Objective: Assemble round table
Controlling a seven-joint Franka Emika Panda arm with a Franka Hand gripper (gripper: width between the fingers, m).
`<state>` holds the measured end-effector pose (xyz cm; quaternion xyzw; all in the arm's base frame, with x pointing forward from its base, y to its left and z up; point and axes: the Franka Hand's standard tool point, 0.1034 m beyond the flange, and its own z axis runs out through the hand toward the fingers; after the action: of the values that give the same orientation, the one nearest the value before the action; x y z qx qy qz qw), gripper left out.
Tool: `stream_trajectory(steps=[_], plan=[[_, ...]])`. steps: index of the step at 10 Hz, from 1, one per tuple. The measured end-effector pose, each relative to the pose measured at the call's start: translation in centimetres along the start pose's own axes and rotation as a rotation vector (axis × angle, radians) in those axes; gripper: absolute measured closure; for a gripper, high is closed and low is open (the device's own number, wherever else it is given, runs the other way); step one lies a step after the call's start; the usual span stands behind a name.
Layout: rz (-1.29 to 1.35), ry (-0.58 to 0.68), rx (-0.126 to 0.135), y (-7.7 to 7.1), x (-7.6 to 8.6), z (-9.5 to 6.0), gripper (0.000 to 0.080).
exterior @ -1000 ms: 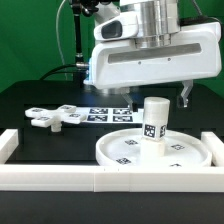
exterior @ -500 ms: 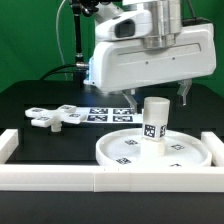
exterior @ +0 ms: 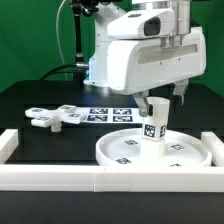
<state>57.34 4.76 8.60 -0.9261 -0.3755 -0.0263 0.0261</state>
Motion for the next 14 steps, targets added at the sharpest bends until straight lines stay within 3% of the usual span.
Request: stream_trajectory(steps=[2,3,4,5,12,14], plan=[[-0.134,-0.006,-0.003,0.1,-0.2,0.1,0.0151],[-0.246,-0.008,-0.024,0.1,-0.3,0.3,0.0151],[-0.349,-0.019,-0.025,-0.2,-0.9,0.8,0.0151],[-0.393,-0.031,-0.008,-0.3,-1.4,1.0,0.0151],[-0.945,-0.103,-0.045,0.3,-1.0,0.7,0.0151],[-1.043,-0.118,-0.04,0.6,-1.4,0.8,0.0151]])
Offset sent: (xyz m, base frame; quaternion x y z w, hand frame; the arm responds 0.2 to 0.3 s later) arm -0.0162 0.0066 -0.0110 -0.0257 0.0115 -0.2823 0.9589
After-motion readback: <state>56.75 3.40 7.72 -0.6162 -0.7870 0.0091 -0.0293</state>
